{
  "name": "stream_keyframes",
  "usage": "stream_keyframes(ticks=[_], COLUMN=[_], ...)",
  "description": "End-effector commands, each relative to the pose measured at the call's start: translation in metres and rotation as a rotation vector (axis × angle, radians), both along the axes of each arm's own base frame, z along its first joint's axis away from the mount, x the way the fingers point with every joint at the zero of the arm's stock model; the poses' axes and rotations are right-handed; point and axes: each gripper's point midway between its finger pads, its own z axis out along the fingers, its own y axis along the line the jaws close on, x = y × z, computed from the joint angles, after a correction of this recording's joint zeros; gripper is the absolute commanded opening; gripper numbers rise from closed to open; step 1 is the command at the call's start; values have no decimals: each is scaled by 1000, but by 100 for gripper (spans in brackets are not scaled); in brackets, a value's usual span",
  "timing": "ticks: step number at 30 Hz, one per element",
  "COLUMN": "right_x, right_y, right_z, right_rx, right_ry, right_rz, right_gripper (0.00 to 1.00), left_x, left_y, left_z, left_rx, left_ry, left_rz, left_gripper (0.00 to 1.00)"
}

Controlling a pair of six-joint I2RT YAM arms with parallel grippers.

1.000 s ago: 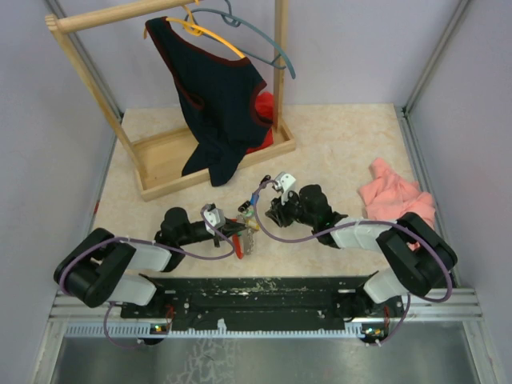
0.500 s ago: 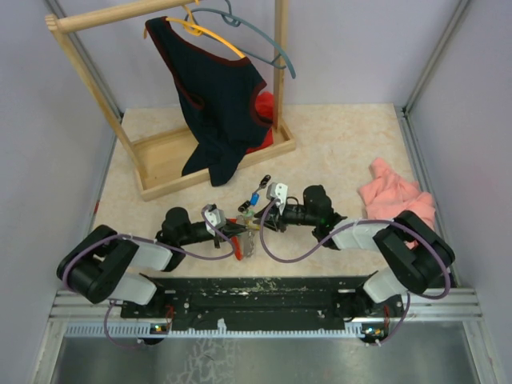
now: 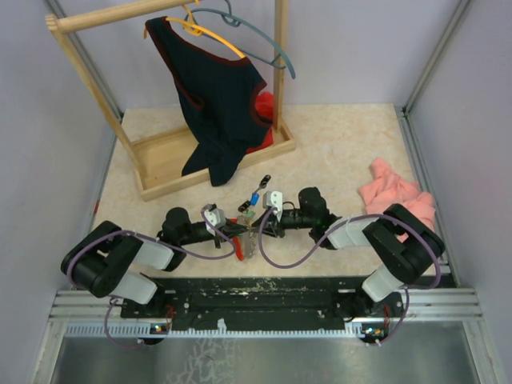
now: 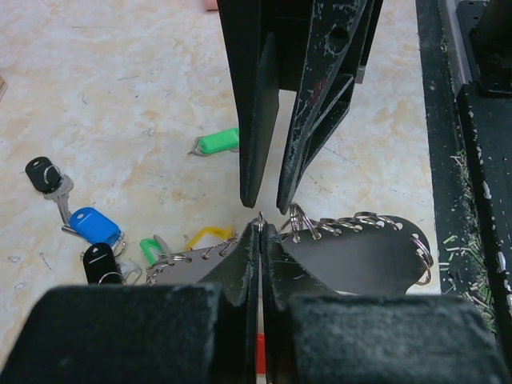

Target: Put the keys on the keyring

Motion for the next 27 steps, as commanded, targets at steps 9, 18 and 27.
stream_keyframes(ticks=[9, 18, 27], right_x=[0, 0, 13], right_y=[18, 20, 9], right_z=[9, 9, -1], right_rx=[38, 34, -221], right_ry=[-43, -38, -137], right_rz=[84, 100, 26], right_gripper=[16, 0, 0], left_x=[-3, -4, 2], left_y=[-3, -4, -1], left_z=[12, 12, 9], left_rx=[-39, -42, -22], left_ry=[-38, -37, -21], left_rz=[-42, -47, -7], left_gripper=[1, 1, 4])
